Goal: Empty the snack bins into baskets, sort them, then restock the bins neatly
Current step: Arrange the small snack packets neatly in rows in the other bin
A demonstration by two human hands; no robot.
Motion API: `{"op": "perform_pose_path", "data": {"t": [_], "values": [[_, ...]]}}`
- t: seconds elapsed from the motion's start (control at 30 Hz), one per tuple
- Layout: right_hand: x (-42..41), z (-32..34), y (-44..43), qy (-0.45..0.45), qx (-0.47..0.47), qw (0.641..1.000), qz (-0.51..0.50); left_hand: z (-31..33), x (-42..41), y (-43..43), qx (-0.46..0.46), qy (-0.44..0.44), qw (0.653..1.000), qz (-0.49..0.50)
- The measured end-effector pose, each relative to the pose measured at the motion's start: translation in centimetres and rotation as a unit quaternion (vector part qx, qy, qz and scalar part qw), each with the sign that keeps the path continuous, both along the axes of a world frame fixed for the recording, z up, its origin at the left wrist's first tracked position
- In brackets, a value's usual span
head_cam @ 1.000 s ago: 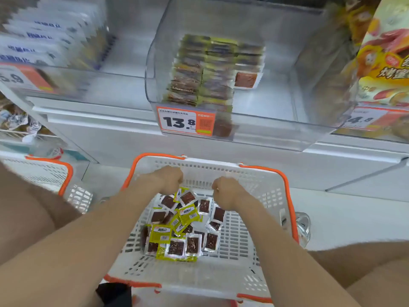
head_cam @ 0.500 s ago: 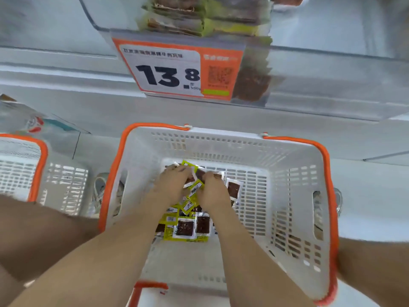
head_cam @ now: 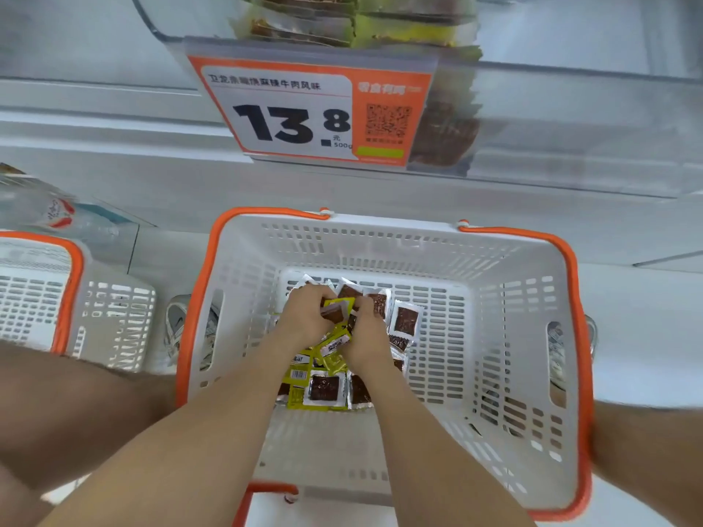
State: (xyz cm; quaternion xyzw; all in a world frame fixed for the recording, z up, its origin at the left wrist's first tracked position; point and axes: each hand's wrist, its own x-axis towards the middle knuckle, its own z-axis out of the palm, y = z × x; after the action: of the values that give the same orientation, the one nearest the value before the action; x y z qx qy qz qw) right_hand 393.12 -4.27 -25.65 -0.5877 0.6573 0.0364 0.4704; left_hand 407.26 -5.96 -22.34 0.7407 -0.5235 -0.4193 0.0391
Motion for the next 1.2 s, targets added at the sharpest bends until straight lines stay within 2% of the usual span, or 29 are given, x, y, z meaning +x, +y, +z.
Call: {"op": "perform_pose_path", "data": {"t": [0.07, 0.17, 0.23, 0.33, 0.5, 0.6, 0.67, 0.7, 0.73, 0.8, 0.9, 0.93, 1.0, 1.1, 1.2], "values": [[-0.8, -0.1, -0.1, -0.050, 0.027, 0.997, -0.059, 0.1, 0.2, 0.1, -0.004, 0.002, 1.000, 0.002], [-2.3, 0.3, -1.4, -0.086, 0.011, 0.990, -0.107, 0.7, 0.4, 0.1, -0.001, -0.017, 1.000, -0.016], [-3.3, 1.2, -2.8, -0.151, 0.005, 0.978, -0.141, 1.1, 0.5, -0.1, 0.002, -0.043, 0.998, -0.038], [-3.7, 2.8, -4.6, -0.209, 0.026, 0.973, -0.097, 2.0, 0.4, -0.6, -0.005, -0.019, 0.999, -0.047], [-3.7, 6.0, -6.1, -0.139, -0.029, 0.987, 0.077, 4.5, 1.2, -1.7, -0.017, 0.077, 0.994, -0.075], [-3.9, 8.0, -6.1, -0.046, -0.056, 0.994, 0.086, 6.9, 1.8, -1.9, -0.034, 0.095, 0.994, -0.034], [-4.5, 9.1, -6.0, 0.052, -0.076, 0.994, 0.054, 8.3, 1.8, -1.7, -0.069, 0.056, 0.996, -0.003], [-4.8, 9.7, -5.9, 0.053, -0.085, 0.995, 0.010, 9.0, 1.9, -1.5, -0.083, 0.023, 0.996, -0.002], [-5.2, 10.2, -5.9, 0.011, -0.094, 0.994, -0.051, 9.6, 2.1, -1.3, -0.096, -0.017, 0.995, -0.020], [-6.5, 10.9, -5.7, -0.169, -0.096, 0.963, -0.189, 10.9, 2.4, -0.6, -0.105, -0.101, 0.985, -0.093], [-7.3, 12.5, -5.3, -0.339, 0.051, 0.892, -0.294, 11.8, 2.3, 0.1, -0.104, -0.090, 0.981, -0.139], [-7.4, 13.0, -5.3, -0.370, 0.104, 0.870, -0.309, 11.9, 2.2, 0.2, -0.120, -0.072, 0.981, -0.138], [-7.4, 13.2, -5.5, -0.399, 0.159, 0.852, -0.300, 12.1, 1.7, 0.3, -0.134, -0.023, 0.985, -0.109], [-6.9, 12.8, -5.5, -0.407, 0.180, 0.851, -0.279, 13.0, 0.3, 0.1, -0.130, 0.069, 0.988, -0.039], [-6.6, 12.1, -5.4, -0.434, 0.198, 0.828, -0.295, 13.4, -1.0, -0.1, -0.130, 0.153, 0.978, 0.062]]}}
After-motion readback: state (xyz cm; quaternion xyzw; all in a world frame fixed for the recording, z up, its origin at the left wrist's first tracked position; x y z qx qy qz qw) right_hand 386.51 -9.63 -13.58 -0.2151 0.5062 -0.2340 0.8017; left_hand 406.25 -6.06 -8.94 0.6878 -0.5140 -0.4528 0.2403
